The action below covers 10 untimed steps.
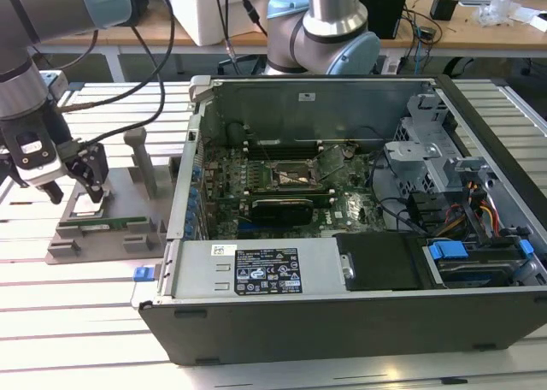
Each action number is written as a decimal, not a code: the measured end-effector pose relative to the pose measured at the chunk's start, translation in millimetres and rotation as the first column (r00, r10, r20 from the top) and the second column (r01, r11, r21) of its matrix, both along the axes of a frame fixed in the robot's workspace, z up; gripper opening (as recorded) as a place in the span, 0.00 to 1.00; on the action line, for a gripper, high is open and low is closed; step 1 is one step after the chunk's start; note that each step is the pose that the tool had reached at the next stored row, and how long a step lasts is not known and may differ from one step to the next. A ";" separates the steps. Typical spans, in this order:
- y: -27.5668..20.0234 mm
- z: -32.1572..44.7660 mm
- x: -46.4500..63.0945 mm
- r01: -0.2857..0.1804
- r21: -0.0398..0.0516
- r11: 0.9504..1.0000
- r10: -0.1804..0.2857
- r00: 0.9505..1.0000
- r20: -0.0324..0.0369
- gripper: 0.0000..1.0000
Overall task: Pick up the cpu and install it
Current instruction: 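Pick up the cpu and move it towards the insertion slot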
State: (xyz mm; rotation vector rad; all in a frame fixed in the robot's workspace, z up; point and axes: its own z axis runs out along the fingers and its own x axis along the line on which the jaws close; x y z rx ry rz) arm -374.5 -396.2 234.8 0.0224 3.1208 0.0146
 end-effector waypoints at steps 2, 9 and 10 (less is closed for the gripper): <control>0.0 -3.5 0.5 0.000 0.000 1.000 0.000 1.000 0.000 0.66; 3.1 -16.2 3.6 -0.001 -0.007 1.000 0.001 1.000 0.000 0.66; 4.5 -17.4 5.1 -0.004 -0.010 1.000 0.004 1.000 0.000 0.66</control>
